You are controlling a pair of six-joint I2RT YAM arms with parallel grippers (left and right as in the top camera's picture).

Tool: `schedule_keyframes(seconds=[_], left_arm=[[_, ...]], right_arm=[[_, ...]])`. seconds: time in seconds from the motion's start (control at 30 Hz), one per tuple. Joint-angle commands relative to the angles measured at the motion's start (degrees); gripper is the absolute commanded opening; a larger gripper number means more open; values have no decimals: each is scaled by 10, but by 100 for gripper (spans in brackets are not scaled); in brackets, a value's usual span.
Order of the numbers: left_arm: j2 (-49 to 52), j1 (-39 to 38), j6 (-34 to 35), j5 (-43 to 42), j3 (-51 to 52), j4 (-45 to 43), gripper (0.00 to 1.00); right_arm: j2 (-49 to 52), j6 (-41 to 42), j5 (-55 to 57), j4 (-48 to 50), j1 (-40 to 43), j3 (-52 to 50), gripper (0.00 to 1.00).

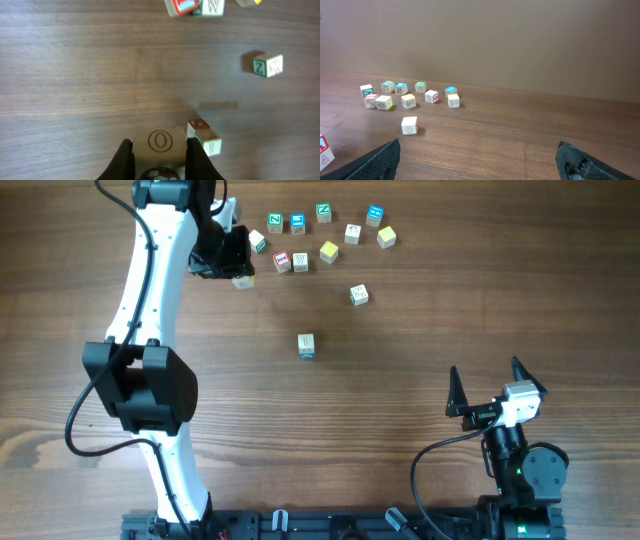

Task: Form a tower
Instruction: 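Lift the soccer ball block and carry it toward the stack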

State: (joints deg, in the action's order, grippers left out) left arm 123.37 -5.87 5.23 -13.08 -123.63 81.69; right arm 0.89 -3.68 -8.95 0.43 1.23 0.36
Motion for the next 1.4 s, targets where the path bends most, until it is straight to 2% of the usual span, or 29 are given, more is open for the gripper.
schedule_keyframes(seconds=[0.0, 0.23, 0.43, 0.77, 0.93, 1.13, 1.37], left_arm=[[-4, 1, 2, -48, -1, 11, 4], [-52, 1, 43, -56, -1, 42, 4], [-117, -5, 45, -55, -1, 65, 4], [-127, -66, 52, -47, -1, 79, 4], [-127, -97, 121, 15, 0, 70, 4], [-127, -137, 152, 36, 36, 33, 4], [-127, -146, 165, 36, 109, -19, 4]], right_arm=[[-5, 8, -7, 3, 2, -1, 100], [-5, 8, -7, 3, 2, -1, 100], [-5, 8, -7, 3, 2, -1, 100], [-5, 8, -7, 3, 2, -1, 100], [-5, 8, -7, 3, 2, -1, 100], [-5, 8, -7, 3, 2, -1, 100], [-5, 8, -7, 3, 2, -1, 100]])
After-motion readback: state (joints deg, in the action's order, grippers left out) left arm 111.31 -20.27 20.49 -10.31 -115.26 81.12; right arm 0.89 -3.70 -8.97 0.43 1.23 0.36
